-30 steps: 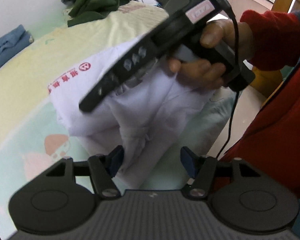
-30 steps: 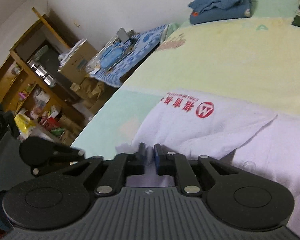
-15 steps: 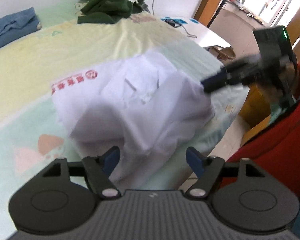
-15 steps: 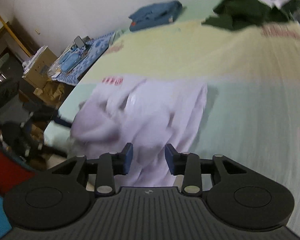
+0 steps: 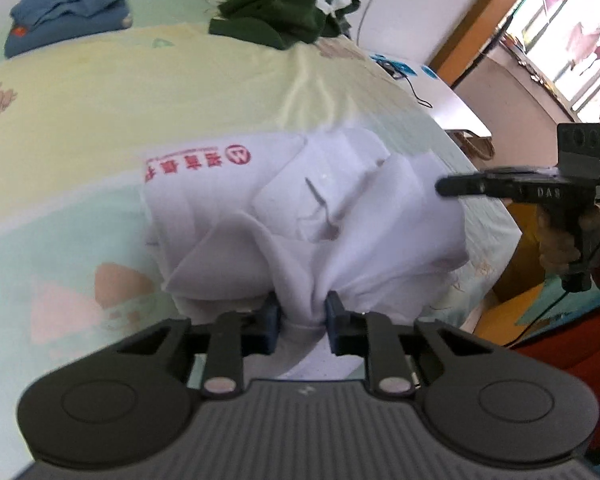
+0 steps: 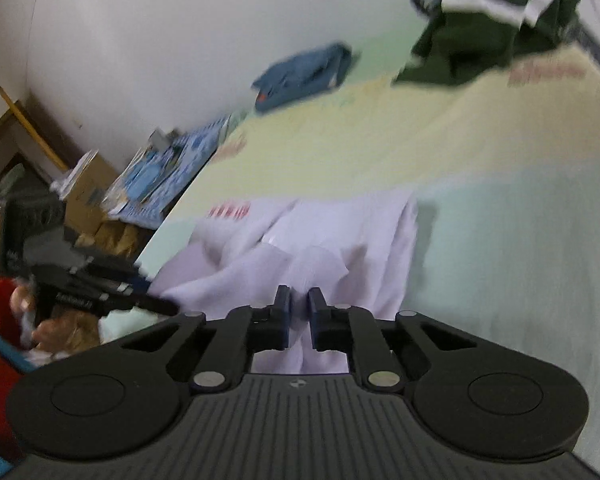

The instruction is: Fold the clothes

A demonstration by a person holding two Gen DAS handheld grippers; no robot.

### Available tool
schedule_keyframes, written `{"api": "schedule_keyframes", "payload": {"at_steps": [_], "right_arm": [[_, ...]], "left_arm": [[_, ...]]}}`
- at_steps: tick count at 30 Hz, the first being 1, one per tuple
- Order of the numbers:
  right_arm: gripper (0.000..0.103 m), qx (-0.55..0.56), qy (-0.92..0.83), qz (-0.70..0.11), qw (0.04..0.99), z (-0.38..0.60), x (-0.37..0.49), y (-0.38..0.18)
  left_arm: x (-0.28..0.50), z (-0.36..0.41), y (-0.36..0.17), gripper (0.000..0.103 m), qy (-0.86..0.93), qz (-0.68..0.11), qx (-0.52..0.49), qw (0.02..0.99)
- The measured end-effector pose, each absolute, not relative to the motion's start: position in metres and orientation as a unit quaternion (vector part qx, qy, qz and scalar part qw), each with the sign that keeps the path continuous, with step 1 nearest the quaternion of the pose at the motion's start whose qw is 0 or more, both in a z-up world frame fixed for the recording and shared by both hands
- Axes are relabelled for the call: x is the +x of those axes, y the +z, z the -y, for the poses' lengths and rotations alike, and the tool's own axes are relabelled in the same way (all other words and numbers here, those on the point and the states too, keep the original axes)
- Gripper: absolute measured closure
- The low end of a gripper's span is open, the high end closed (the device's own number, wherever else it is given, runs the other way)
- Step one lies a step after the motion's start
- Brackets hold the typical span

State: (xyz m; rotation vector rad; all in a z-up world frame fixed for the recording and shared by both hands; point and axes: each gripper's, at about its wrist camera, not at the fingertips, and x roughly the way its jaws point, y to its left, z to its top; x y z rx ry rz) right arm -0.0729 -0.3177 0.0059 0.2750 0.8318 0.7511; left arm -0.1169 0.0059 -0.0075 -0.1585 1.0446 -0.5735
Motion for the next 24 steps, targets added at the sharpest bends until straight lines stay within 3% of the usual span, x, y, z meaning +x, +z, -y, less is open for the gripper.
{"api": "schedule_keyframes", "payload": {"at_steps": [3, 6, 8, 11, 13, 17, 20, 21, 22, 24], "right_arm": [[0.093, 0.127, 0.351, -0.374, 0.849, 0.309, -0.062, -0.002], [0.09, 0.08, 0.337, -0.407, 0.845, 0.291, -0.055, -0.019], [0.088, 0.076, 0.341, -0.406, 0.845, 0.296, -0.06, -0.018], [0.074, 0.094, 0.343, -0.409, 0.84, 0.311, -0.069, -0.01], [0.069, 0.118, 0.345, -0.414, 0.834, 0.323, -0.075, -0.004], [0.066, 0.151, 0.354, -0.428, 0.818, 0.33, -0.092, -0.002], [0.067, 0.12, 0.358, -0.435, 0.817, 0.326, -0.098, -0.007], [0.08, 0.108, 0.359, -0.437, 0.817, 0.325, -0.1, -0.009], [0.086, 0.097, 0.36, -0.439, 0.817, 0.323, -0.102, -0.011], [0.088, 0.075, 0.363, -0.443, 0.816, 0.321, -0.106, -0.015]], "left_arm": [[-0.115, -0.011, -0.021, 0.068, -0.265, -0.508, -0.092, 0.814], [-0.122, -0.007, -0.018, 0.067, -0.264, -0.503, -0.076, 0.82], [-0.127, -0.007, -0.009, 0.056, -0.261, -0.492, -0.065, 0.828], [-0.128, -0.013, 0.003, 0.045, -0.265, -0.477, -0.075, 0.835], [-0.126, -0.016, 0.011, 0.031, -0.267, -0.467, -0.086, 0.838], [-0.114, -0.01, 0.006, 0.035, -0.265, -0.47, -0.103, 0.836], [-0.104, -0.006, -0.012, 0.053, -0.251, -0.493, -0.116, 0.825], [-0.101, -0.006, -0.017, 0.061, -0.245, -0.498, -0.12, 0.823], [-0.101, -0.007, -0.018, 0.064, -0.243, -0.498, -0.122, 0.823], [-0.101, -0.009, -0.018, 0.065, -0.241, -0.496, -0.126, 0.824]]}}
